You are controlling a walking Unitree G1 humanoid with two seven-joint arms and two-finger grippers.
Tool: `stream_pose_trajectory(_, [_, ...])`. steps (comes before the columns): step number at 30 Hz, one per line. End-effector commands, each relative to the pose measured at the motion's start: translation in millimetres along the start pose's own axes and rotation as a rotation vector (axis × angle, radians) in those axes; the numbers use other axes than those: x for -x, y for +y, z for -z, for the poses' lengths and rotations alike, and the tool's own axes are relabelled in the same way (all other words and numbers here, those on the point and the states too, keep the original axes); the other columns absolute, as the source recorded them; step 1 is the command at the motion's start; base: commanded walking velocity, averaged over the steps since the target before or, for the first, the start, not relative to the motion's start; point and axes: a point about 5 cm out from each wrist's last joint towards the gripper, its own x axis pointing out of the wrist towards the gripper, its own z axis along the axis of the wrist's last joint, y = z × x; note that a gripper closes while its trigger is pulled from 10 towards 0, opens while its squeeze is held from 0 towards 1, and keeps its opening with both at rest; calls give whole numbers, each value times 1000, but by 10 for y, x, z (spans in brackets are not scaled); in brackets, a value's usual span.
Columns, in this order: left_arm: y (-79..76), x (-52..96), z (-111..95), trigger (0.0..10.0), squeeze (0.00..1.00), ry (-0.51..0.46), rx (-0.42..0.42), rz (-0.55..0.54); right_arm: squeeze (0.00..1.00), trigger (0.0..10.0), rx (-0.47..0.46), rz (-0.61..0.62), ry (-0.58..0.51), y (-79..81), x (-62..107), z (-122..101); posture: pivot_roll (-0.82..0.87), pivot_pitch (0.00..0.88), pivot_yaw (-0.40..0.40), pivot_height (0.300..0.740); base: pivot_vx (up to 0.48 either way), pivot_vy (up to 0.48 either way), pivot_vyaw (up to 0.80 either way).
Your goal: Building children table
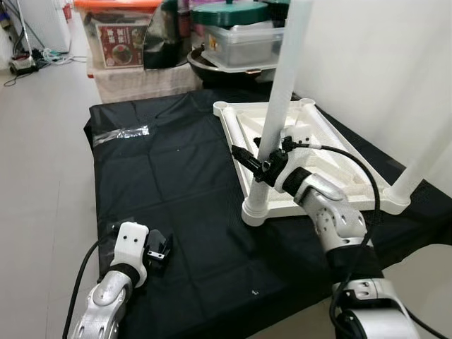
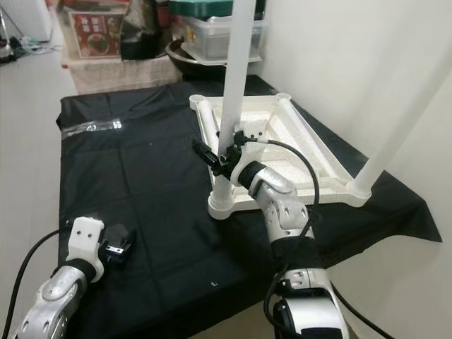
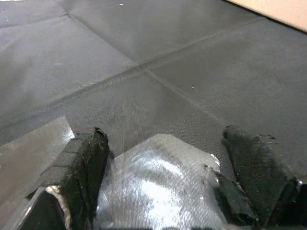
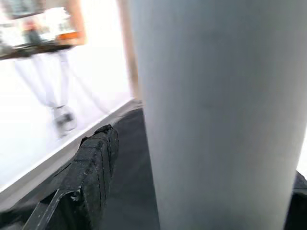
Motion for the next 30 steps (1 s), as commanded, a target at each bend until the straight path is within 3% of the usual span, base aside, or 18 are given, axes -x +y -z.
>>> stream_pose_trajectory(1, [-17, 39, 150, 10000, 0, 74, 7, 0, 0, 10000, -8, -113, 29, 140, -100, 66, 40, 0, -92, 740, 0, 0, 0])
stream_pose_trajectory(3, [-16, 39, 146, 10000, 0, 72, 8, -3, 0, 10000, -1, -228, 55, 272, -118, 150, 53, 0, -105, 740, 0, 0, 0])
stream_pose_trajectory(4, [2, 56, 144, 10000, 0, 69, 11, -14, 0, 4353, 18, -476, 96, 560, -78, 301, 64, 0, -111, 740, 0, 0, 0])
stream_pose_trajectory(7, [9, 72, 153, 10000, 0, 71, 11, -17, 0, 3333, 24, -525, 116, 631, -61, 370, 62, 0, -109, 740, 0, 0, 0])
stream_pose_trajectory(8, [12, 84, 164, 10000, 0, 73, 10, -17, 0, 2157, 28, -519, 131, 633, -61, 418, 60, 0, -108, 740, 0, 0, 0])
stream_pose_trajectory(9, [10, 90, 173, 10000, 0, 76, 9, -16, 0, 0, 27, -421, 137, 566, -98, 469, 54, 0, -104, 740, 0, 0, 0])
stream_pose_trajectory(10, [6, 90, 178, 10000, 0, 78, 9, -15, 0, 0, 24, -293, 145, 480, -144, 514, 51, 0, -104, 740, 0, 0, 0])
stream_pose_trajectory(11, [6, 90, 178, 10000, 0, 78, 9, -15, 0, 0, 24, -293, 145, 480, -144, 514, 51, 0, -104, 740, 0, 0, 0])
stream_pose_trajectory(12, [-3, 79, 176, 10000, 0, 78, 8, -13, 0, 0, 3, -108, 151, 334, -180, 559, 50, 0, -104, 740, 0, 0, 0])
stream_pose_trajectory(14, [-3, 79, 176, 10000, 0, 78, 8, -13, 0, 0, 3, -108, 151, 334, -180, 559, 50, 0, -104, 740, 0, 0, 0])
stream_pose_trajectory(16, [-10, 71, 173, 10000, 0, 78, 8, -11, 0, 0, -14, 10, 157, 245, -193, 592, 50, 0, -104, 740, 0, 0, 0])
stream_pose_trajectory(17, [-12, 57, 161, 10000, 0, 75, 8, -10, 0, 0, -53, 313, 204, -2, -109, 673, 46, 0, -100, 740, 0, 0, 0])
stream_pose_trajectory(18, [-12, 57, 161, 10000, 0, 75, 8, -10, 0, 0, -53, 313, 204, -2, -109, 673, 46, 0, -100, 740, 0, 0, 0])
stream_pose_trajectory(19, [-12, 50, 153, 10000, 0, 73, 8, -8, 0, 0, -64, 650, 278, -254, 106, 781, 46, 0, -99, 740, 0, 0, 0])
stream_pose_trajectory(20, [-12, 50, 153, 10000, 0, 73, 8, -8, 0, 0, -64, 650, 278, -254, 106, 781, 46, 0, -99, 740, 0, 0, 0])
stream_pose_trajectory(22, [-3, 52, 159, 10000, 0, 75, 5, -6, 0, 0, -81, 1175, 432, -492, 670, 1030, 32, 0, -88, 740, 0, 0, 0])
stream_pose_trajectory(25, [-3, 52, 166, 10000, 0, 78, 2, -4, 0, 0, -67, 1302, 490, -458, 875, 1153, 33, 0, -86, 740, 0, 0, 0])
stream_pose_trajectory(30, [-12, 43, 161, 10000, 0, 76, 1, -1, 0, 0, -75, 1291, 504, -405, 848, 1191, 29, 0, -83, 740, 0, 0, 0])
